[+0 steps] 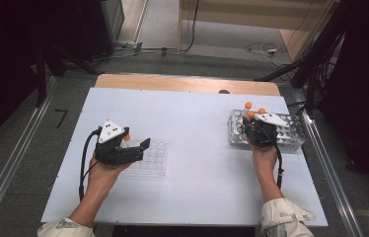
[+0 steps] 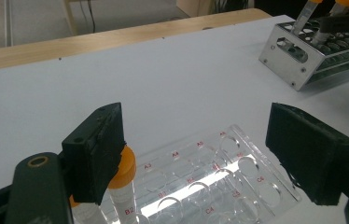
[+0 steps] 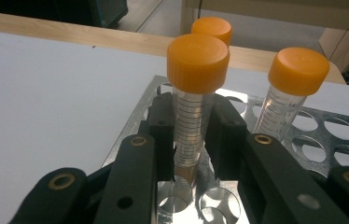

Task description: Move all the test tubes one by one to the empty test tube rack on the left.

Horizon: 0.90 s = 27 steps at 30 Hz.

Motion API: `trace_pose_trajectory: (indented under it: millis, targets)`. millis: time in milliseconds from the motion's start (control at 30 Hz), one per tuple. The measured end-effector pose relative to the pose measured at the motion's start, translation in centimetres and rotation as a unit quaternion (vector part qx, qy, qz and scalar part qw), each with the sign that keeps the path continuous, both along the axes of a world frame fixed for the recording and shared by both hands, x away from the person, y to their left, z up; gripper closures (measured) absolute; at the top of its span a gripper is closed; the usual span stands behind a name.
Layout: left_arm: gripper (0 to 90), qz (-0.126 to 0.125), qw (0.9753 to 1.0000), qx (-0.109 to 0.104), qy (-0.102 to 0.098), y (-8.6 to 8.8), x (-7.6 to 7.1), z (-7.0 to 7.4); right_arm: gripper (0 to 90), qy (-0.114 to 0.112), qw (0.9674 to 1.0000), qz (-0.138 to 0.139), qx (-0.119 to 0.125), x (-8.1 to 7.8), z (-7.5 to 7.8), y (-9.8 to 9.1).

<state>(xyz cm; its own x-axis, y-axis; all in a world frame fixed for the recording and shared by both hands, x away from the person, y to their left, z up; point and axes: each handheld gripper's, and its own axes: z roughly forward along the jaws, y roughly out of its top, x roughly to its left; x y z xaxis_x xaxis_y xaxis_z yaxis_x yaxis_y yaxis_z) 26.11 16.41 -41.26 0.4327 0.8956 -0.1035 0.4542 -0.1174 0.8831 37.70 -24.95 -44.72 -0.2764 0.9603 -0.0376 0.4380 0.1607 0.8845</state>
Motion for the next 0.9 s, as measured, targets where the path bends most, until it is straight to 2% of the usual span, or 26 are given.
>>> trace_pose_trajectory:
  millis: [167, 400, 733, 900]
  targets:
    - [20.2, -0.001, 1.0000, 0.000, 0.000, -0.1, 0.0, 0.0, 71.5, -0.007, 1.0000, 0.001, -0.001, -0.2, 0.5, -0.1]
    - [20.2, -0.002, 1.0000, 0.002, 0.002, -0.1, 0.0, -0.1, 71.5, -0.034, 0.9994, 0.002, -0.007, -0.9, 1.9, 0.0]
    - [20.0, -0.005, 1.0000, 0.001, 0.001, -0.2, 0.0, -0.1, 71.5, -0.059, 0.9982, 0.005, 0.006, -1.9, 3.8, -0.4]
    - [19.7, -0.006, 1.0000, 0.003, 0.000, -0.3, -0.1, -0.1, 71.5, -0.060, 0.9980, 0.020, 0.008, -2.6, 4.4, -0.1]
